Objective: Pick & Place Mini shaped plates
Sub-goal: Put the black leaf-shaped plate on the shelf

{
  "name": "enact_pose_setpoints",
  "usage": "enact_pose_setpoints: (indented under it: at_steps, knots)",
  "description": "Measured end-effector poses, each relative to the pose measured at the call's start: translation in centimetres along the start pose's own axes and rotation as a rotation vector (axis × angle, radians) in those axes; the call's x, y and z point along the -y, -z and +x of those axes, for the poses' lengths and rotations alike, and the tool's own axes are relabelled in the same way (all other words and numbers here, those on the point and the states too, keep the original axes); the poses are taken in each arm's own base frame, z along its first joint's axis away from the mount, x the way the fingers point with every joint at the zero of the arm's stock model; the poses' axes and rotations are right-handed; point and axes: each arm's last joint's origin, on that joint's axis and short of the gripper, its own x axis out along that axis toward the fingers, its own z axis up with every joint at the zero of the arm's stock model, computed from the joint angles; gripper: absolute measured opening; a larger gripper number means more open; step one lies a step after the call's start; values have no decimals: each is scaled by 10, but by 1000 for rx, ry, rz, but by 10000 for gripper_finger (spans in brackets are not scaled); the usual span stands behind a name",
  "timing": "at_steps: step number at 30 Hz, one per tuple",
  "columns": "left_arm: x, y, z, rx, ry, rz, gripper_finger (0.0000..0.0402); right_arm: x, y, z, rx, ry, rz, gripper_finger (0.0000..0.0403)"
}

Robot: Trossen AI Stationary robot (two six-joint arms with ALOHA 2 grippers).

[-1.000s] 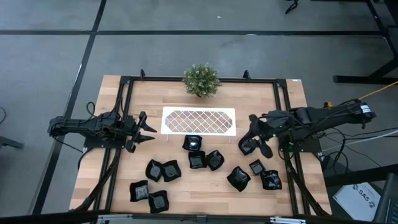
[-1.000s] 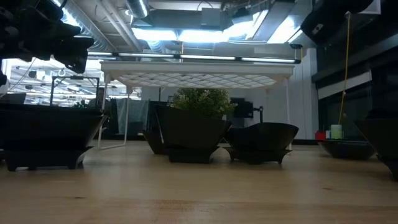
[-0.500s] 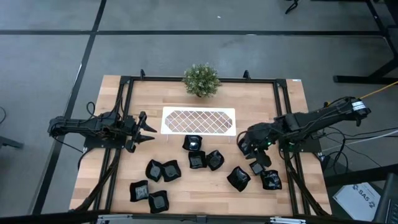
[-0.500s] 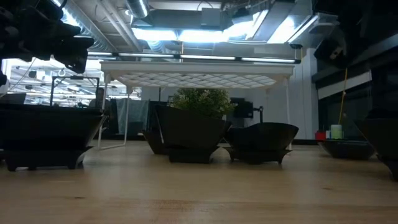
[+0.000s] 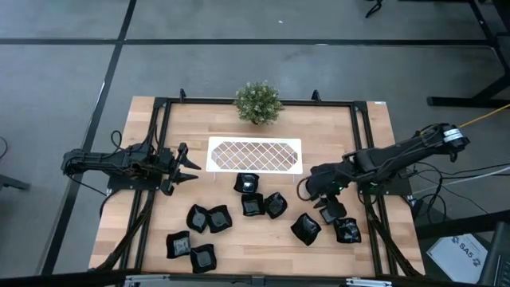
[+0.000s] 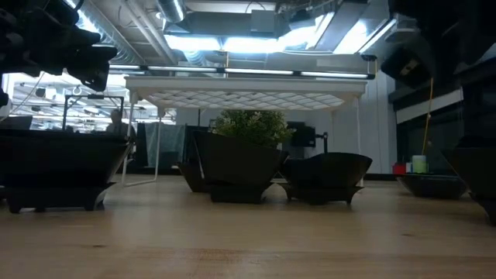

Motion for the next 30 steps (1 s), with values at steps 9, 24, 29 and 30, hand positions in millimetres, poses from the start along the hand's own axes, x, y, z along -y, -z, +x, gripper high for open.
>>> enact_pose_setpoints:
  at_steps: [9,24,29,30]
  knots:
    - [0,0,0,0,0,0,143,-39,-31,4,-261,189,-165,136]
    - [0,0,0,0,0,0,143,-44,-15,26,-377,351,-152,136]
    - [0,0,0,1,0,0,143,-41,-8,30,-398,367,-114,136]
    - [0,0,0,0,0,0,143,-41,-8,30,-398,368,-112,136]
